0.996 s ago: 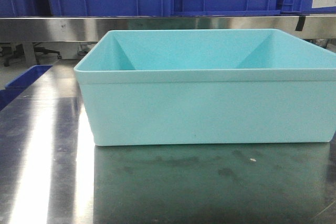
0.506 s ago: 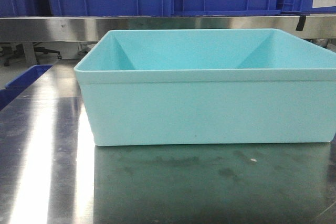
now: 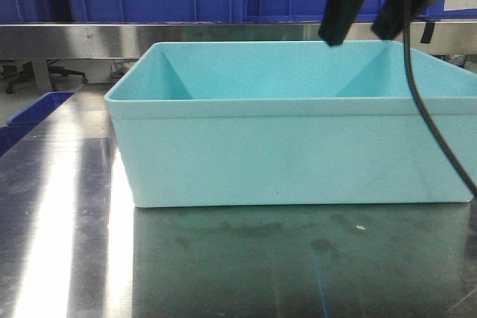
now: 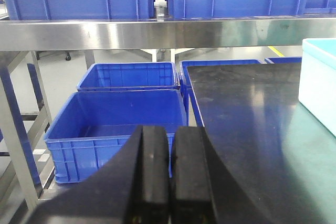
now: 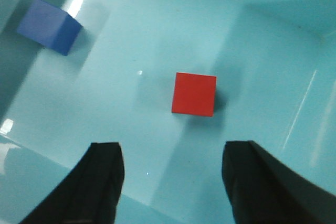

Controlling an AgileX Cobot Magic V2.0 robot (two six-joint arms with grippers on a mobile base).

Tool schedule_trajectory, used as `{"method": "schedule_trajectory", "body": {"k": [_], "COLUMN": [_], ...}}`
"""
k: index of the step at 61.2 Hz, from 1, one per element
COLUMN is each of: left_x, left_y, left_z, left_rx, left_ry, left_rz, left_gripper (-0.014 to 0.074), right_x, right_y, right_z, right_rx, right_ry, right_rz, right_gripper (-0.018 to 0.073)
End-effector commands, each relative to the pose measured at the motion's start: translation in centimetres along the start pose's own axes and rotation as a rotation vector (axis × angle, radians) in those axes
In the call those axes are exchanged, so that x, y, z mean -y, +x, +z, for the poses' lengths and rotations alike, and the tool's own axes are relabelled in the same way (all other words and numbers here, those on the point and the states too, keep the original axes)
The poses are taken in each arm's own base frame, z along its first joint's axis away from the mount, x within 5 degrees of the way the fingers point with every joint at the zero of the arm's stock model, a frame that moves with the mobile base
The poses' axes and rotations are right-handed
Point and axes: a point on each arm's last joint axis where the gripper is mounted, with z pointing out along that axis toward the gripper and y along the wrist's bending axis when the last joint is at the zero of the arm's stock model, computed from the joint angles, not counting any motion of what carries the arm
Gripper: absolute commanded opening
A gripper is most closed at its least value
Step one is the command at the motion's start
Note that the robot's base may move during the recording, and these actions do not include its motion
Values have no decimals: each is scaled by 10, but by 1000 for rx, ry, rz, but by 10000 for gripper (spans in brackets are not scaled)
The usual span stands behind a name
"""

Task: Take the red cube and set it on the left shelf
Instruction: 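Lower the open right gripper into the teal tub over the red cube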

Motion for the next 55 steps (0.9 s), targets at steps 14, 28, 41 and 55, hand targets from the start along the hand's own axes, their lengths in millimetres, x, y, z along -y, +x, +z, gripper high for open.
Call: {"method": "schedule_trajectory", "body": {"k": [14,28,41,55], "left_x": [0,0,0,0], "left_y": [-1,-1,-1,-1], "left_z": [0,0,0,0], "left_rx": [79,79,79,79], "left_ry": [8,8,8,8], "left_rz": [-7,-7,-7,-7], "left_gripper": [102,102,102,102], "right_x": [8,10,13,13], "right_y": [-14,-18,-15,-17], "right_z": [36,68,89,90], "right_rx": [11,24,-16,2], "right_ry": [14,24,47,48], "right_rz": [6,0,-25,-28], "right_gripper": [524,524,523,358]}}
